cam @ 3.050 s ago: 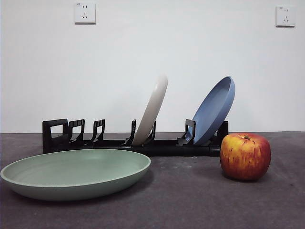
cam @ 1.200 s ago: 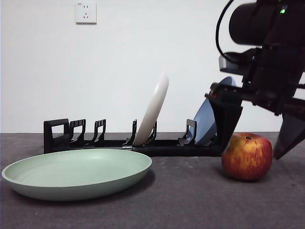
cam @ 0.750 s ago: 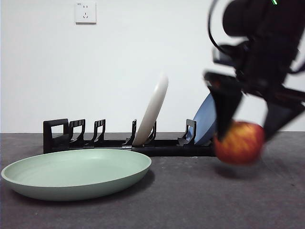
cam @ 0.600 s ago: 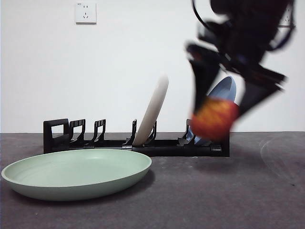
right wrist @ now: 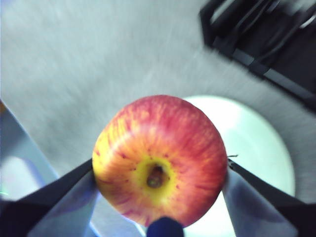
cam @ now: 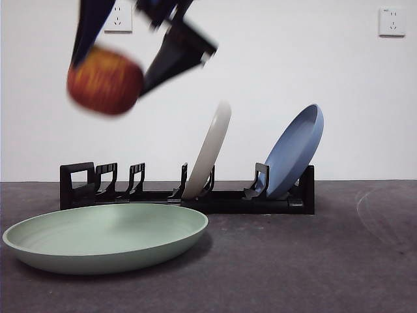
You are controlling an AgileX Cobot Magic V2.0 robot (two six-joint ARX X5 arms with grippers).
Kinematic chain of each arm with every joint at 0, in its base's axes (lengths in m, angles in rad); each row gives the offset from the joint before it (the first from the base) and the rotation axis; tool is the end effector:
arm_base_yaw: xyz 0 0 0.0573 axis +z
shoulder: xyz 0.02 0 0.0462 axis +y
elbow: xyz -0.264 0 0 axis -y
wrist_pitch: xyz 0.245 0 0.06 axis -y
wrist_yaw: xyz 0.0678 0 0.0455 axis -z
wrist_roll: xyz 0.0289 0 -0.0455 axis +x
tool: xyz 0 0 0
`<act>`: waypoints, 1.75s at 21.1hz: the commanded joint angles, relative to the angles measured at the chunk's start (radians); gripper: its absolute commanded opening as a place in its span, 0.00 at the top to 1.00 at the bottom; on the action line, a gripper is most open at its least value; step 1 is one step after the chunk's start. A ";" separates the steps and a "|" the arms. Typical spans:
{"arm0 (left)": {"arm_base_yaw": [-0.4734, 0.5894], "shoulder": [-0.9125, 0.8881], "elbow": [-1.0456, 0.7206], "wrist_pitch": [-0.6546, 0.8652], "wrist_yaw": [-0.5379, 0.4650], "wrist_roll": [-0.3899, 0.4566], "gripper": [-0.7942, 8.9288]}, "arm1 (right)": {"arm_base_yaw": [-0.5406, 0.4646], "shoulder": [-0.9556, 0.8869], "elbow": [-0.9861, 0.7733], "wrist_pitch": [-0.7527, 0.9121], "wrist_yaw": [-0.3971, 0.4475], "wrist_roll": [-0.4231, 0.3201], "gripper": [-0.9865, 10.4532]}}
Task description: Take the green plate from the plate rack,put the plate on the table,take the apple from the table,put the apple in the plate
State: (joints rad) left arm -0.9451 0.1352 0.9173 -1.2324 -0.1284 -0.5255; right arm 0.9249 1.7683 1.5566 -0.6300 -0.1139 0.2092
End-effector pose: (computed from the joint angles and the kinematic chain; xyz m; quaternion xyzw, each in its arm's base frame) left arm -0.0106 0.0210 0.3123 -0.1221 0.2858 -0.3240 0.8936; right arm 0.2311 0.3120 0.2976 -0.0775 0.4207 0.4114 0.8049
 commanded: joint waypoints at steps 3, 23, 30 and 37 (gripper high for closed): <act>0.002 -0.002 -0.002 -0.005 0.003 -0.006 0.59 | 0.011 0.134 0.061 -0.026 0.032 0.000 0.92; 0.002 -0.002 -0.003 -0.011 0.005 -0.018 0.59 | 0.010 0.344 0.062 -0.082 0.089 -0.003 0.87; 0.002 -0.002 -0.003 -0.011 0.005 -0.018 0.59 | 0.004 0.344 0.062 -0.115 0.088 0.000 0.39; 0.002 -0.002 -0.002 -0.010 0.005 -0.018 0.59 | 0.004 0.334 0.073 -0.150 0.088 0.000 0.38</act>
State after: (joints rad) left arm -0.9451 0.1352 0.9173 -1.2472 -0.1234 -0.5362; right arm 0.9291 2.0884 1.6287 -0.7815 -0.0265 0.2092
